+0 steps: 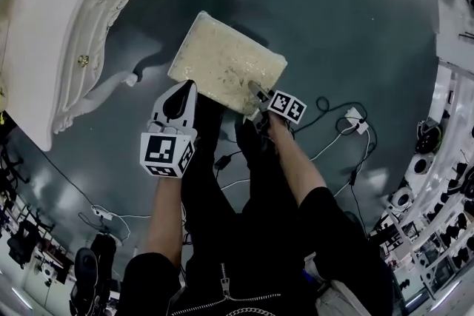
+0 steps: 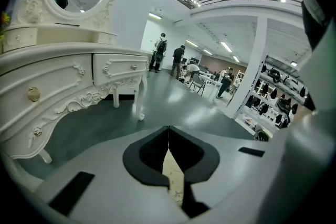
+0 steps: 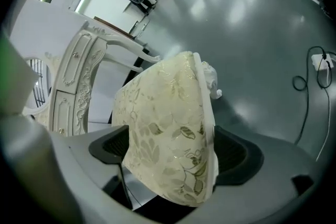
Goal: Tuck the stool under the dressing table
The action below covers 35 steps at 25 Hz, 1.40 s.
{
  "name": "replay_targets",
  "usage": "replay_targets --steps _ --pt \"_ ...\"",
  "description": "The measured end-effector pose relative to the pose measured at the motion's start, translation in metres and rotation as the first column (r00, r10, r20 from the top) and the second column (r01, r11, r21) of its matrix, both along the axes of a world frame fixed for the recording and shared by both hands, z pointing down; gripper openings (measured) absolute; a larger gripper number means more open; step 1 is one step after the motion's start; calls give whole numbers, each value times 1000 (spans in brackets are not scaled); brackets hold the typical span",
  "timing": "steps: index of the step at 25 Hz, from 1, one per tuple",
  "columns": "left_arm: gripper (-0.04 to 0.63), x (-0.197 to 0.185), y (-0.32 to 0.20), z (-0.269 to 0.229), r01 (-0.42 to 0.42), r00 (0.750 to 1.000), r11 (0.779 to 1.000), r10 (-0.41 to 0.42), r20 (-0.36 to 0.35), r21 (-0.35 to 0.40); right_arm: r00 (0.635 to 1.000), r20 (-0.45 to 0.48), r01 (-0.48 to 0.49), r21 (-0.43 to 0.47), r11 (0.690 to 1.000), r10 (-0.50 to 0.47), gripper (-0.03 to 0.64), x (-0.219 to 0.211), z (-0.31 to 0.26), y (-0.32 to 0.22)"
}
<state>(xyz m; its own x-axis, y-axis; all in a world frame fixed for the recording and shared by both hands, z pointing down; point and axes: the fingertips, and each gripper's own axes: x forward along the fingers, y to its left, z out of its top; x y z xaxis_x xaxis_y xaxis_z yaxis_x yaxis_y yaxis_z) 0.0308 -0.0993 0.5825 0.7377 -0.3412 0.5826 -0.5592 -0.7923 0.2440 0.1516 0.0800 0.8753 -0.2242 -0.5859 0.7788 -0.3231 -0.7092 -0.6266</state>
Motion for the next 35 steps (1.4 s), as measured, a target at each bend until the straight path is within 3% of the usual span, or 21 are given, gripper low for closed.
replay_targets --steps 4,10,18,24,35 --pt "21 -22 -12 10 53 999 999 -53 10 -6 1000 19 -20 -17 1000 21 499 -3 13 1" --pt "21 -30 -21 13 65 998 998 -65 4 0 997 27 -66 -15 998 66 506 -2 23 -1" --pt "21 -43 -26 19 94 996 996 -94 -5 -6 990 132 -52 -33 998 56 486 -4 25 -1" --pt "21 -53 -38 23 124 992 992 -124 -17 -7 987 143 -67 -50 996 74 483 -1 24 3" --pt "21 -88 -58 32 176 984 984 -176 6 -4 973 201 -114 6 993 111 442 -27 24 -59"
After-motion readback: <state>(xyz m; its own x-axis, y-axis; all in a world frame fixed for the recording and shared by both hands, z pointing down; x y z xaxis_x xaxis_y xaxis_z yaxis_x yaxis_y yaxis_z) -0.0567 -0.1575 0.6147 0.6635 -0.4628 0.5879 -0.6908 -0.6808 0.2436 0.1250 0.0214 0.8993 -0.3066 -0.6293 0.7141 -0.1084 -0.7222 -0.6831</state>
